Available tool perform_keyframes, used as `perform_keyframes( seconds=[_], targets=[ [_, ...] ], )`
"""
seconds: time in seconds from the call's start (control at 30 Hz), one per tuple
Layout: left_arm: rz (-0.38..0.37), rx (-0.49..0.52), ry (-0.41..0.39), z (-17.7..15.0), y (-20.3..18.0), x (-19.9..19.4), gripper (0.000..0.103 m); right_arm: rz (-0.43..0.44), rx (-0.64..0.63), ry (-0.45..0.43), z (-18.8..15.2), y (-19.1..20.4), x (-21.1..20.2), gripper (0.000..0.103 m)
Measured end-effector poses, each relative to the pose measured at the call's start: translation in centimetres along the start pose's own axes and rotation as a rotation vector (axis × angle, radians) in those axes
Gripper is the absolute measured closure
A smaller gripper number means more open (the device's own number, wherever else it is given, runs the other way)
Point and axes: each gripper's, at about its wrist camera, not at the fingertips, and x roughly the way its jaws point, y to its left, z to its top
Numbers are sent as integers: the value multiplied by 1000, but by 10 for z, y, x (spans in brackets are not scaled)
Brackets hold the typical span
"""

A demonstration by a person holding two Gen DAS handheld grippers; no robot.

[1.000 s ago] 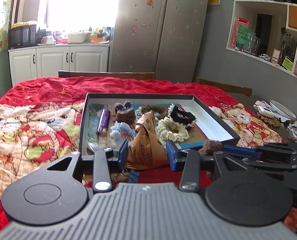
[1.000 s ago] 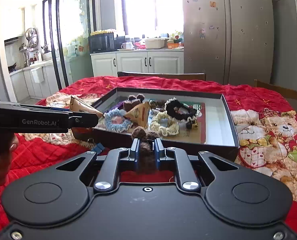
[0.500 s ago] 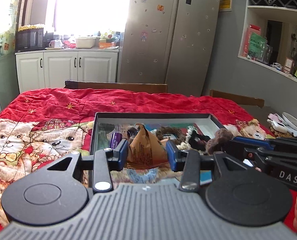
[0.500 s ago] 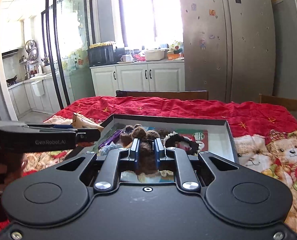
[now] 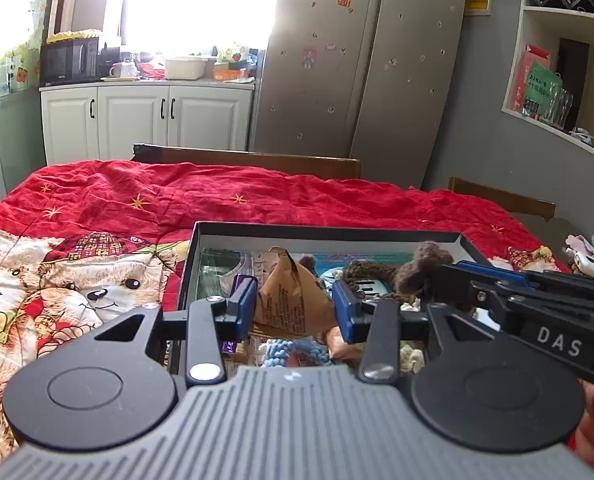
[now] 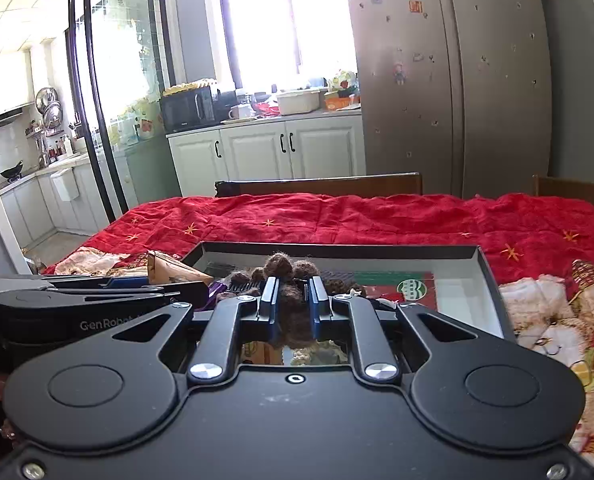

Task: Organize objects
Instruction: 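Carry the paper packet with left tool while right tool carries the pom-pom tie over the box, then lower and release the paper packet with left tool while right tool releases the pom-pom tie in the box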

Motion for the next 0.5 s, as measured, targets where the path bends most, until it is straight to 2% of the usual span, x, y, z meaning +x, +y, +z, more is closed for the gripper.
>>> perform_keyframes(
  seconds=[0.5],
  targets=[
    [24,11,37,-7,4,26,58,0,29,13,-8,-5,35,88]
  ],
)
